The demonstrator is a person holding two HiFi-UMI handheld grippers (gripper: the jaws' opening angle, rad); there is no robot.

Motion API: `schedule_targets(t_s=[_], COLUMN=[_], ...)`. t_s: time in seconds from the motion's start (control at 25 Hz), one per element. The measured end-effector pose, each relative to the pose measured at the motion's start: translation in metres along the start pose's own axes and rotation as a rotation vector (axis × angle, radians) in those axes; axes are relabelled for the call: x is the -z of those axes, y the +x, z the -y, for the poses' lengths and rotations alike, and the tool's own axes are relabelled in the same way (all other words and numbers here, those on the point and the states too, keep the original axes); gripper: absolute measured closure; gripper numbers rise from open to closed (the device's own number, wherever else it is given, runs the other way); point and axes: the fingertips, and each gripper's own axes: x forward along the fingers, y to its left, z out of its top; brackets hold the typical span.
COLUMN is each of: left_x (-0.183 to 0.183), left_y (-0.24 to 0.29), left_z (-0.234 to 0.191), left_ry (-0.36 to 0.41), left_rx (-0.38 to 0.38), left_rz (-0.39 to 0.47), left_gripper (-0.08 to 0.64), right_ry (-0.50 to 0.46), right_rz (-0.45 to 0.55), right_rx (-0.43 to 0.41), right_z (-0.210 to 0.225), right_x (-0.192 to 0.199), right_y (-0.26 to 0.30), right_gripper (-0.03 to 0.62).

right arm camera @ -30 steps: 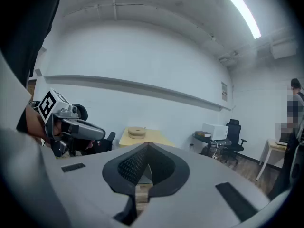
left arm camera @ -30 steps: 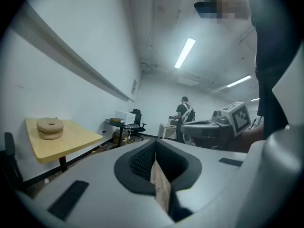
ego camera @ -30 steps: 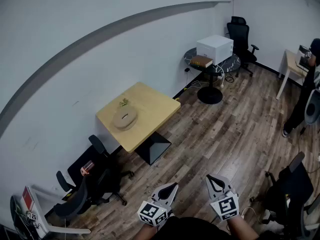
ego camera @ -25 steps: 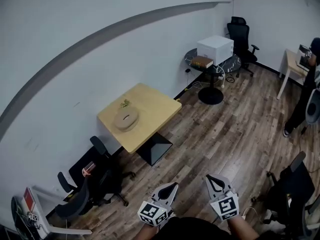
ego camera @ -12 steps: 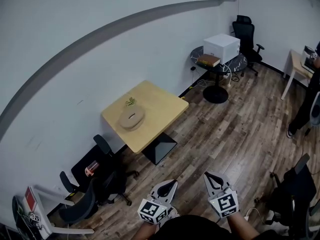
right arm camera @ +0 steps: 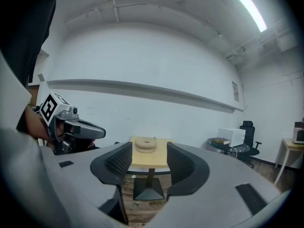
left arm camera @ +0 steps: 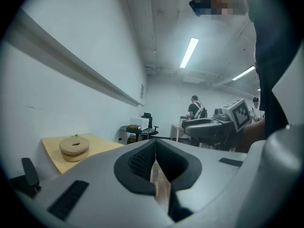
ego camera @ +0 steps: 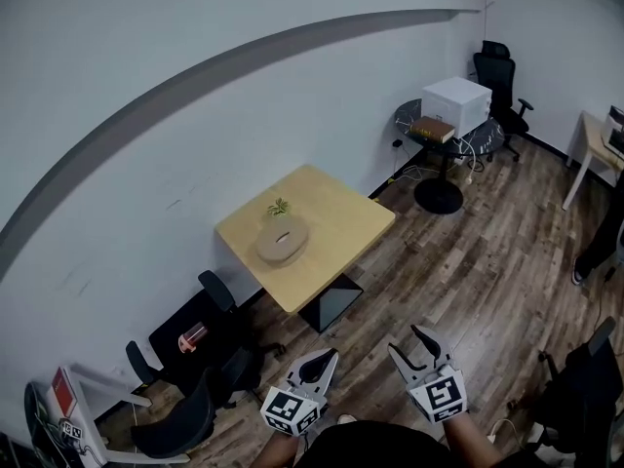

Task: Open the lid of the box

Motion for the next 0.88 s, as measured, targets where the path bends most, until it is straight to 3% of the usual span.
schedule_targets(t_s=[0.28, 0.44, 0.64, 0.88], left_x=[-0.008, -0.006, -0.002, -0.007], left_y=[-0.005, -0.004, 0.008, 0.029], left_z=[-0.041, -0.051, -0.063, -0.093], left_ry=[0.001, -0.008, -0.02, -0.015], left_rx=[0.016, 0.014, -0.006, -0.067], left_rz=[0.011, 0.008, 0.003, 0.021], left_gripper=[0.54, 0.54, 0.54, 0.54], right_ry=[-0.023, 0.014, 0.042, 0.002], right_rz=[-0.037, -0.035, -0.033, -0.01], right_rx=[-0.026, -0.025, -0.035, -0.094], right_z=[-0.021, -0.022, -0.01, 0.013], right_x=[-0.007, -0.005, -0.004, -0.005], right_y=[0.047, 0.058, 0.077, 0.122], right_gripper=[0.238, 0.181, 0.132, 0.129])
